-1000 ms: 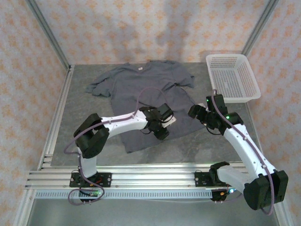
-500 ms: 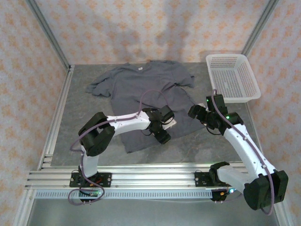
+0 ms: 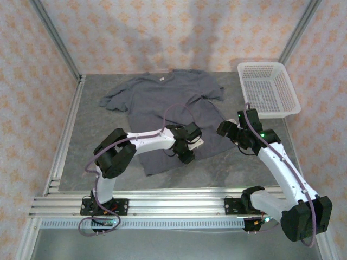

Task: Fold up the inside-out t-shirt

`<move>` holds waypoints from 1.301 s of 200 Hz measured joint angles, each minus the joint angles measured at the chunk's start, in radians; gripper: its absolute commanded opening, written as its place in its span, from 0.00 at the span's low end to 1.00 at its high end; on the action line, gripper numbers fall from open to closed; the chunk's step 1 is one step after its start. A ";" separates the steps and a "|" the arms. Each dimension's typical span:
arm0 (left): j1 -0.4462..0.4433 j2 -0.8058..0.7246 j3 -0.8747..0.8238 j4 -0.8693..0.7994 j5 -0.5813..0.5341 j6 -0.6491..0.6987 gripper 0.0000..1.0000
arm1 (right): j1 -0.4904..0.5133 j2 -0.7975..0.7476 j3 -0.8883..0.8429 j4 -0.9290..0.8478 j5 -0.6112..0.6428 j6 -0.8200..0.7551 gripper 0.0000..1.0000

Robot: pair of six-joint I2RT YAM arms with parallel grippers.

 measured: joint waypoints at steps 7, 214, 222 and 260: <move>0.000 -0.006 -0.010 0.005 0.001 -0.005 0.08 | 0.000 0.000 0.000 0.000 0.000 0.000 0.87; 0.021 -0.123 -0.007 0.006 0.024 -0.004 0.00 | 0.245 0.054 -0.432 0.684 -0.180 0.656 0.68; 0.021 -0.123 -0.007 0.006 0.026 -0.004 0.00 | 0.245 0.072 -0.432 0.699 -0.180 0.669 0.71; 0.021 -0.124 -0.007 0.006 0.027 -0.005 0.00 | 0.245 0.088 -0.432 0.677 -0.165 0.691 0.84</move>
